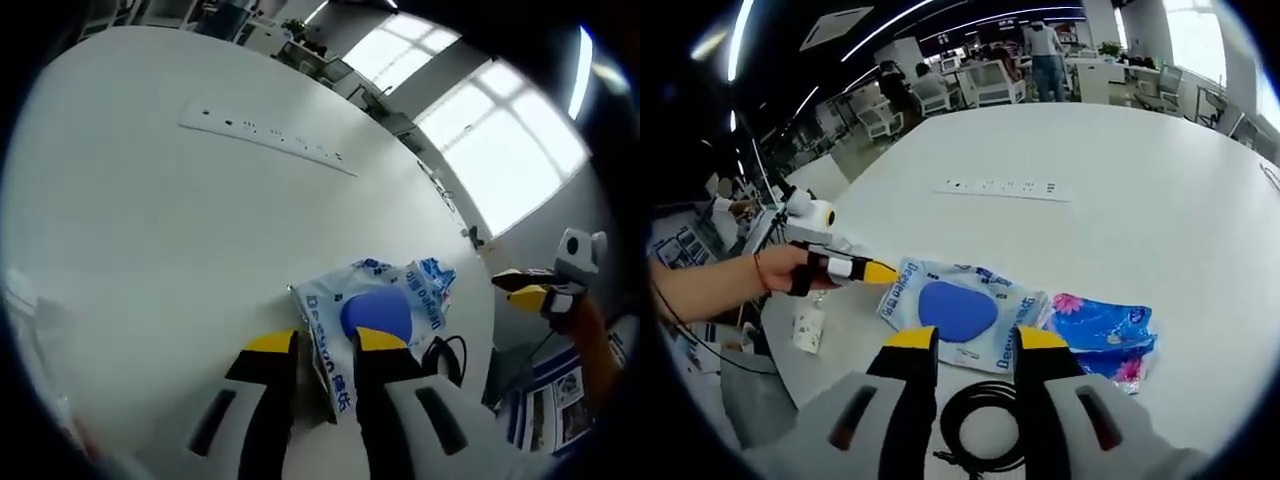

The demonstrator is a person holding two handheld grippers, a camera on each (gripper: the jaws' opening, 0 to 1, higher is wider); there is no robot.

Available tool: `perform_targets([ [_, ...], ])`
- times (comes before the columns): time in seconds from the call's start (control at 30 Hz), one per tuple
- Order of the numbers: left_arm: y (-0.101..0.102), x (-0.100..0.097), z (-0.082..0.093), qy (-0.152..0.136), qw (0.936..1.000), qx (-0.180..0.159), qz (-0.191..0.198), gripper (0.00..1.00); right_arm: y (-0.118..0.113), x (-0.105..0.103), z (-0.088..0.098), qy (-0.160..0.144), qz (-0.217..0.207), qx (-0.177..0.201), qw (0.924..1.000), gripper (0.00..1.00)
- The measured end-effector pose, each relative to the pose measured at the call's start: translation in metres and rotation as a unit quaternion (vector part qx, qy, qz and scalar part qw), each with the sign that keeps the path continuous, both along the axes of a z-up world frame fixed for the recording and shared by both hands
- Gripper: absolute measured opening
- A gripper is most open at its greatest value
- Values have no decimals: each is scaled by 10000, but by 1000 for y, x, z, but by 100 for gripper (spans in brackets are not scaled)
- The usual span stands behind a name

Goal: Arrange the tabletop items into an orderly group along one side of the table until the central work area is clear of visible clutter.

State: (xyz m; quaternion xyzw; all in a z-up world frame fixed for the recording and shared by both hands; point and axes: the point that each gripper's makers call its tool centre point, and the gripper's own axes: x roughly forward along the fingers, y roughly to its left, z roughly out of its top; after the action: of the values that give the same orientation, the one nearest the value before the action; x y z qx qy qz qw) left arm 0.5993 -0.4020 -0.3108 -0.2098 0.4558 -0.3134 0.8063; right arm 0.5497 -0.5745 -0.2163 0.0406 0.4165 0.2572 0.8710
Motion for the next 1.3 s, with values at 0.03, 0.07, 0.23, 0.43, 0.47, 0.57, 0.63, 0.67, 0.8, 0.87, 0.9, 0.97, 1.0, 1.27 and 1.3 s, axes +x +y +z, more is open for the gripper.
perform_targets([
  [0.03,0,0,1,-14,10000,-8,-8,22,0,0,0,-7,4,-2,10000,29],
  [0.07,0,0,1,-16,10000,-2,-15,23,0,0,0,-2,4,1,10000,29],
  [0.23,1,-1,2,-70,9999,31,-88,32,0,-3,-1,24,51,-17,10000,33],
  [0.43,3,-3,5,-135,9998,41,-163,41,2,-6,-2,48,140,-67,9999,37],
  [0.47,3,-3,6,-137,9997,33,-178,43,2,-6,-2,60,149,-70,9998,38],
  [0.57,5,-5,7,-210,9995,74,-234,46,3,-8,-3,63,208,-102,9997,41],
  [0.63,5,-5,8,-203,9995,68,-228,49,4,-10,-4,86,248,-127,9996,42],
  [0.67,6,-5,10,-229,9995,64,-230,50,4,-10,-4,88,259,-137,9995,43],
  [0.8,5,-6,14,-283,9992,32,-287,54,5,-12,-4,101,295,-149,9994,46],
  [0.87,5,-7,15,-299,9990,49,-332,56,5,-13,-3,116,327,-161,9993,47],
  [0.9,5,-9,16,-312,9988,61,-361,57,6,-14,-3,115,349,-170,9992,48],
  [0.97,5,-10,18,-319,9988,29,-378,59,5,-15,-3,119,366,-184,9991,49],
  [1.0,5,-11,18,-308,9988,20,-384,60,5,-15,-2,121,373,-177,9991,50],
  [1.27,5,-18,27,-379,9981,-12,-487,70,6,-22,-3,162,478,-224,9985,56],
  [1.3,5,-20,29,-412,9978,-17,-528,71,6,-23,-3,164,486,-222,9984,56],
])
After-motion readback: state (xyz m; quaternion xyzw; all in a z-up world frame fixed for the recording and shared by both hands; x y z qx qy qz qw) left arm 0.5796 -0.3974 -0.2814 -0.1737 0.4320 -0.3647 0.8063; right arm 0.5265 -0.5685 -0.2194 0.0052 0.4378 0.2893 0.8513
